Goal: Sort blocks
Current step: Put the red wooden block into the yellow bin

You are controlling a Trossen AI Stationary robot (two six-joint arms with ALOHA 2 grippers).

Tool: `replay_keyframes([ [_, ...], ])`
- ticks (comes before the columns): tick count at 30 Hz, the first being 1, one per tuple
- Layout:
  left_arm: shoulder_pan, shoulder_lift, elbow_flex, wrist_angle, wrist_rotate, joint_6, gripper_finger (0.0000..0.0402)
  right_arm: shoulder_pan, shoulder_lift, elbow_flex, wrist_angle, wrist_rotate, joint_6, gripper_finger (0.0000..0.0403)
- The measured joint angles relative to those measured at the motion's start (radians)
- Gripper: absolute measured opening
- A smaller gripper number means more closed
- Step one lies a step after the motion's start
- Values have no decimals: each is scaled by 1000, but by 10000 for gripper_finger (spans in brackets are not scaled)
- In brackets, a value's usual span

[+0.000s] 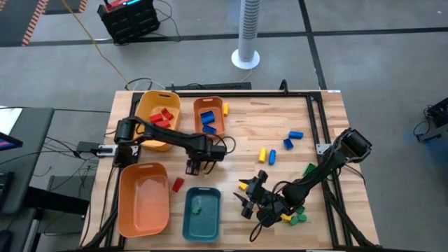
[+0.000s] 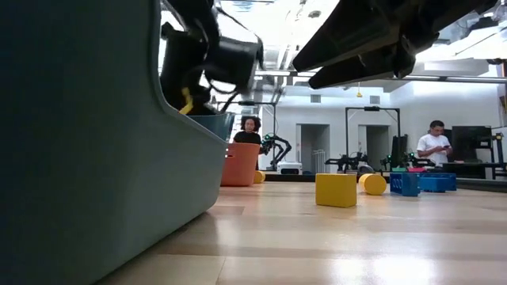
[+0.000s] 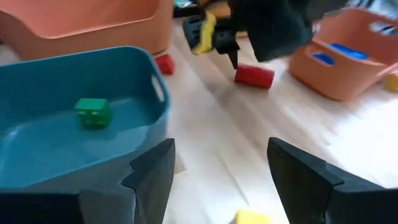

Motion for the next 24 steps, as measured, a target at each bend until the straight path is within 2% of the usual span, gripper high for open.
replay_keyframes([
  [5,-14,-113,18,147,-55,89,191,11,0,0,-48,56,32,270],
  [9,-9,-161,18,215,-32,9,190,6,0,0,-46,56,33,270],
  [15,0,-134,18,222,44,-212,189,-1,0,0,-46,56,33,270],
  [18,-1,-105,17,208,68,-271,189,0,0,0,-44,56,32,270],
  [21,0,-96,15,216,53,-288,189,0,0,0,-47,56,32,270],
  [24,7,-82,13,193,-17,-305,193,4,0,0,-48,56,33,270],
])
